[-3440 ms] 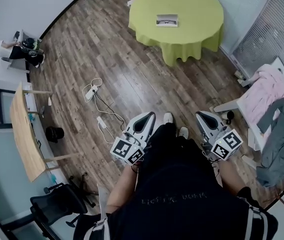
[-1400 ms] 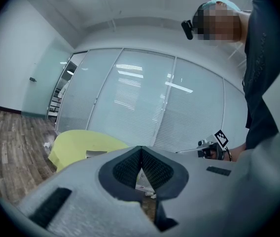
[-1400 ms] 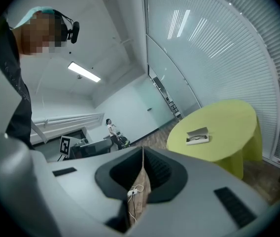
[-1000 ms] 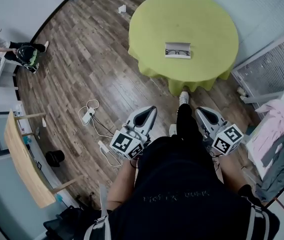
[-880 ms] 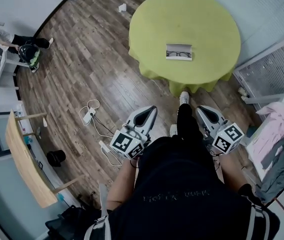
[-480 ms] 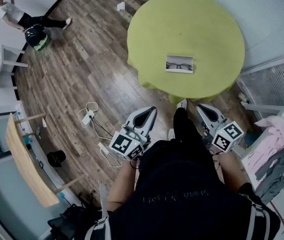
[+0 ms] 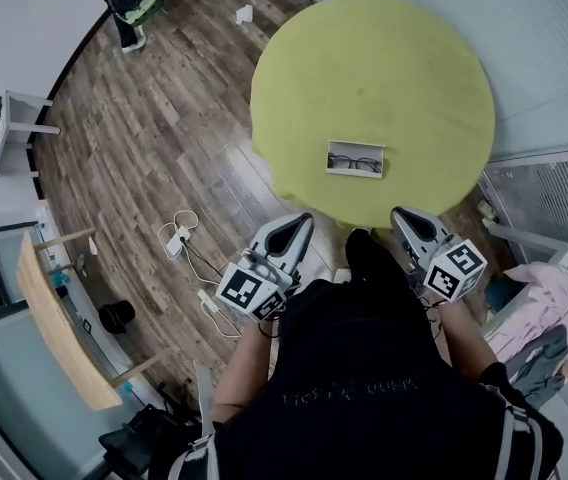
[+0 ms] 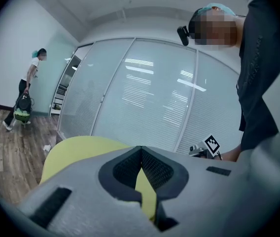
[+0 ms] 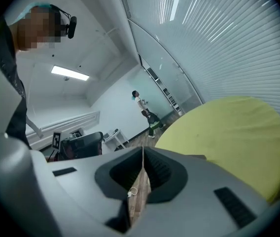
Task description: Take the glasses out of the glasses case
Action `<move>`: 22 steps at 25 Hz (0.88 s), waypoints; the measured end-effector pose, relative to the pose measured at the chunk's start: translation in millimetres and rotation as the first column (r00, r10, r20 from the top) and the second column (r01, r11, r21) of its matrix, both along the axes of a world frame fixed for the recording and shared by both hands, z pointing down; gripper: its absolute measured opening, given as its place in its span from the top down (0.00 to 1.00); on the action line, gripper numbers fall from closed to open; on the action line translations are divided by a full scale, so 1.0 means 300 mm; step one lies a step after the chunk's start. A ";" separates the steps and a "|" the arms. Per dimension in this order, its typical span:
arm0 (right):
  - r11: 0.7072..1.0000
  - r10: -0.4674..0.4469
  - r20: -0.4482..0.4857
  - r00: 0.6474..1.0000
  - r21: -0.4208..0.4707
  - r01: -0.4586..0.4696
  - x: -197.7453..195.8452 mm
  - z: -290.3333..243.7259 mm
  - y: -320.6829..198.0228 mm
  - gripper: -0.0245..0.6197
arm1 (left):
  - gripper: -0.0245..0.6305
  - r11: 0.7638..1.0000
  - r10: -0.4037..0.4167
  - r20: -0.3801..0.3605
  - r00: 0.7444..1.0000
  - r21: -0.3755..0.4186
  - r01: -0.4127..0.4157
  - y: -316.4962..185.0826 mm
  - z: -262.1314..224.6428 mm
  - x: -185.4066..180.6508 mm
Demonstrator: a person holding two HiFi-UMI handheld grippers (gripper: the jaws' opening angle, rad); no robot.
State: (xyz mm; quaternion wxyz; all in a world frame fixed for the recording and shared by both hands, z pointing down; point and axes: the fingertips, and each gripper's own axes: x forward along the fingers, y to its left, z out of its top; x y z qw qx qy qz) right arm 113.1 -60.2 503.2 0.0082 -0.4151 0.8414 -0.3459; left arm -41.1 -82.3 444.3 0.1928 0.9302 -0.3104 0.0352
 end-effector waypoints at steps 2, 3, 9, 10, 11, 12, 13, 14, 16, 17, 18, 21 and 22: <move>1.000 -0.017 -0.002 1.000 -0.003 0.017 0.022 0.014 -0.032 0.91 | 0.94 1.000 -0.006 0.005 1.000 0.004 0.006 -0.034 0.000 0.023; 1.000 -0.024 -0.002 1.000 -0.004 0.024 0.031 0.020 -0.048 0.91 | 0.94 1.000 -0.010 0.010 1.000 0.004 0.010 -0.049 0.003 0.032; 0.998 -0.066 -0.005 0.998 -0.006 0.066 0.052 0.044 -0.119 0.91 | 0.94 0.999 -0.042 0.029 0.999 -0.012 0.042 -0.091 0.024 0.052; 0.997 -0.070 0.008 0.997 -0.008 0.070 0.050 0.042 -0.125 0.91 | 0.94 0.999 -0.043 0.036 0.998 -0.016 0.043 -0.091 0.029 0.052; 0.997 -0.074 0.017 0.997 -0.010 0.074 0.047 0.041 -0.132 0.91 | 0.94 0.999 -0.043 0.043 0.998 -0.019 0.043 -0.092 0.032 0.052; 0.997 -0.080 0.012 0.997 -0.009 0.080 0.043 0.042 -0.140 0.91 | 0.94 0.999 -0.043 0.048 0.998 -0.021 0.044 -0.095 0.034 0.052; 0.996 -0.089 -0.008 0.996 -0.006 0.089 0.039 0.047 -0.146 0.91 | 0.94 0.999 -0.044 0.051 0.998 -0.023 0.045 -0.098 0.035 0.051; 0.995 -0.099 -0.037 0.994 -0.002 0.099 0.035 0.056 -0.150 0.91 | 0.94 0.999 -0.045 0.051 0.998 -0.026 0.046 -0.101 0.036 0.050; 0.993 -0.121 -0.100 0.988 0.003 0.122 0.025 0.078 -0.158 0.91 | 0.94 0.998 -0.044 0.050 0.998 -0.034 0.046 -0.104 0.042 0.048; 0.991 -0.133 -0.132 0.982 0.007 0.135 0.018 0.088 -0.164 0.91 | 0.94 0.999 -0.039 0.050 0.998 -0.035 0.041 -0.107 0.047 0.047; 0.988 -0.147 -0.169 0.974 0.014 0.152 0.010 0.096 -0.170 0.91 | 0.94 0.999 -0.031 0.049 0.998 -0.034 0.032 -0.110 0.051 0.047; 0.973 -0.214 -0.269 0.939 0.026 0.229 -0.031 0.117 -0.182 0.91 | 0.94 0.999 -0.007 0.050 0.999 -0.032 0.008 -0.123 0.065 0.045; 0.968 -0.234 -0.290 0.928 0.024 0.252 -0.046 0.125 -0.185 0.91 | 0.94 0.999 -0.004 0.051 0.999 -0.035 0.006 -0.127 0.070 0.042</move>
